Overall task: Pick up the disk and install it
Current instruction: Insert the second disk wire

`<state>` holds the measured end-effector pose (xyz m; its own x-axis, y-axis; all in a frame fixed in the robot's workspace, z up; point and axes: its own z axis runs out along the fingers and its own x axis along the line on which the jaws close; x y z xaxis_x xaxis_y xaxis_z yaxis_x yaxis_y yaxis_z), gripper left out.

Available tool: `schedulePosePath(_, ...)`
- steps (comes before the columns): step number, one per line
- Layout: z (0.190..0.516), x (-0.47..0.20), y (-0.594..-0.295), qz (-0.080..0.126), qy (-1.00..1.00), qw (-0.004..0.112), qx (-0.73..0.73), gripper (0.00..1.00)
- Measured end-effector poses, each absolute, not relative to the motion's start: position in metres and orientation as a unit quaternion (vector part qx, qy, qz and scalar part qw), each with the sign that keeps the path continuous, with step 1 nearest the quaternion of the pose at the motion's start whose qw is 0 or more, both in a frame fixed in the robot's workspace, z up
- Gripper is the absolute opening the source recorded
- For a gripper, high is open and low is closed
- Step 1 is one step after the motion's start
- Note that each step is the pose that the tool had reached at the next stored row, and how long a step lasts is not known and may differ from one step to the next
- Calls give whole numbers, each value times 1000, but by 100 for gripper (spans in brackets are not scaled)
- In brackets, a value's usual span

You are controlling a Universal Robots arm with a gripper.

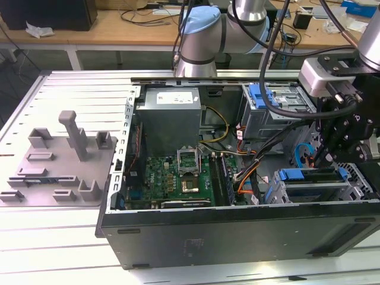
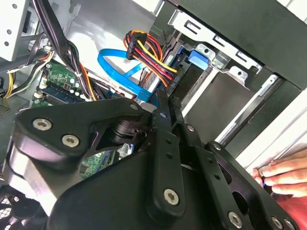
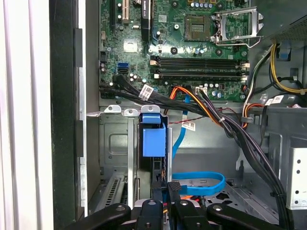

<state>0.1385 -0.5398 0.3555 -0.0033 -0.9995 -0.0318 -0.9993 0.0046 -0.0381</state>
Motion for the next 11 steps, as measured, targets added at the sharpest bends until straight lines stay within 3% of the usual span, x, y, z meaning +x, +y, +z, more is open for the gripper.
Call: schedulePosePath(11, 353, 138, -541, -1, 708, 26, -705, 16)
